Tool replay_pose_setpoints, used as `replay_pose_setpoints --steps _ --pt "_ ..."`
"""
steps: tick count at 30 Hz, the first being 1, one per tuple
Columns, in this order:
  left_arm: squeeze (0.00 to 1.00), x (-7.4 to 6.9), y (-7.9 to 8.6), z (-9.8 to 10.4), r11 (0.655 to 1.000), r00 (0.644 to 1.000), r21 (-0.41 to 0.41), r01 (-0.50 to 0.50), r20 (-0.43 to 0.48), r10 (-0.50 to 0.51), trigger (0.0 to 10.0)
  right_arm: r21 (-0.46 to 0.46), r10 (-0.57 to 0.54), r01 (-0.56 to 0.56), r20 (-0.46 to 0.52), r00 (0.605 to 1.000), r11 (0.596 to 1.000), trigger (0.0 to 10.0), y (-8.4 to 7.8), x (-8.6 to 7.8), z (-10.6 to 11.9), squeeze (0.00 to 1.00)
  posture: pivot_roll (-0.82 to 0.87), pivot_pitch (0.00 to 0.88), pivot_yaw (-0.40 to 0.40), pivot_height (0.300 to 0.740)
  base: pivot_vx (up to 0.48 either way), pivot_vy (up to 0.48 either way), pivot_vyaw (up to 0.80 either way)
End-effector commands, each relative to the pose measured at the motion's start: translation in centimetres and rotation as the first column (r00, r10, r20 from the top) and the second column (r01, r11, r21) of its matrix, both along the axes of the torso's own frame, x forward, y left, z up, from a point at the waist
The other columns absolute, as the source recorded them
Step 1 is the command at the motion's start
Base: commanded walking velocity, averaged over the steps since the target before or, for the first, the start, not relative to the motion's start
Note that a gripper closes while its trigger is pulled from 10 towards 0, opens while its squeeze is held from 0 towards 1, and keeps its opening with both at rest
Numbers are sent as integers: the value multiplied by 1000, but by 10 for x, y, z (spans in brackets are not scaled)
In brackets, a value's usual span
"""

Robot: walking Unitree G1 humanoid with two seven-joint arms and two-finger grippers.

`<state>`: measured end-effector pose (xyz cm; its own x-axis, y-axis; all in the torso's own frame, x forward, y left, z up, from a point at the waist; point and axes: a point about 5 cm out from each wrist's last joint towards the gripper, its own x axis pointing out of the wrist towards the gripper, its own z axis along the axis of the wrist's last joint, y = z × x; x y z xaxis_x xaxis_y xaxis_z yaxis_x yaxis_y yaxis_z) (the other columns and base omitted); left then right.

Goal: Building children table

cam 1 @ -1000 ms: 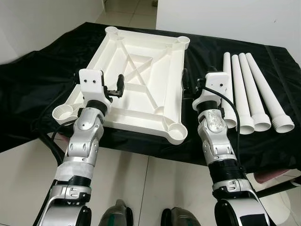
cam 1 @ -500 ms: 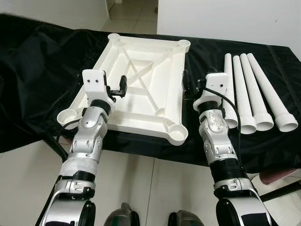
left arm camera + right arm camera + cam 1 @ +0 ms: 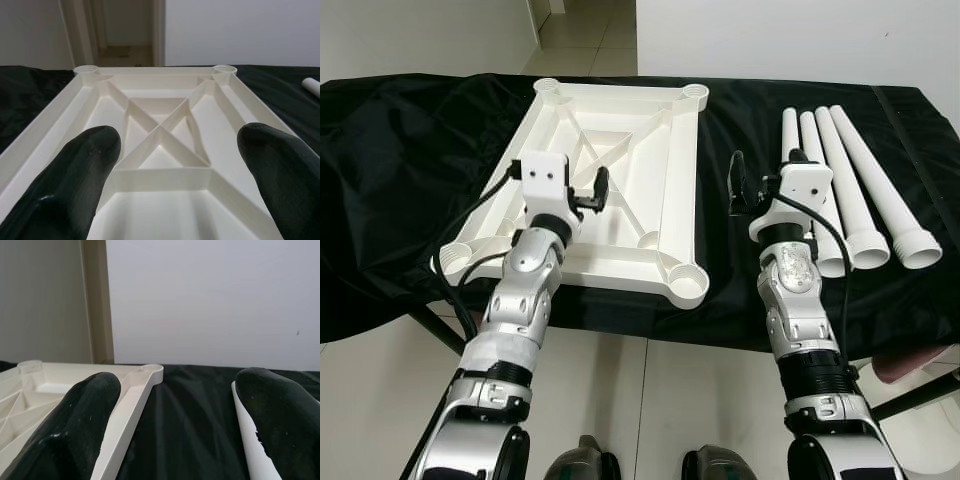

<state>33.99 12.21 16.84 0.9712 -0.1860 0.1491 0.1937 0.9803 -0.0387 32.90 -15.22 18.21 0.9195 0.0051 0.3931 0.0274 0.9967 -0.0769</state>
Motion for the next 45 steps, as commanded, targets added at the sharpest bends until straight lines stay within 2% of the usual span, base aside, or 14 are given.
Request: replay_pose_setpoints --steps 1,11,19,23,26,34,39,41,45 --pt "0 -3 9 0 999 999 19 -32 3 32 10000 8 21 -21 -21 1000 1000 10000 4 -1 -4 0 1 0 60 740 0 -311 0" --pt "0 -9 22 -4 996 996 23 -90 6 90 10000 -14 59 -59 -52 997 998 10000 6 3 -7 0 44 0 11 740 0 -292 0" --pt "0 -13 23 -5 994 995 28 -101 5 101 10000 -22 87 -88 -58 995 996 10000 10 5 -7 0 58 0 -5 740 0 -280 0" --pt "0 -15 22 -6 994 995 -22 -104 -5 104 10000 -23 95 -96 -64 993 995 10000 12 5 -8 0 57 0 -11 740 0 0 0" --pt "0 -15 22 -5 994 994 -27 -106 1 106 10000 -24 96 -98 -66 993 995 10000 12 5 -8 0 53 0 -17 740 0 0 0" --pt "0 -20 18 -6 997 997 5 -83 -3 83 10000 -22 89 -91 -87 992 996 10000 10 3 -11 0 36 6 -32 740 0 0 0" --pt "0 -18 18 -7 998 998 4 -63 -20 63 10000 -26 17 -20 -112 994 999 10000 4 4 -14 0 36 8 -28 740 0 0 0" --pt "0 -21 16 -4 999 999 -7 -49 -5 48 10000 18 -79 82 -137 987 996 10000 -4 9 -13 0 37 14 -21 740 0 0 0" --pt "0 -25 8 -2 1000 1000 18 13 4 -14 10000 6 -157 161 -170 973 987 10000 -9 15 -11 0 38 16 -22 740 0 0 0"
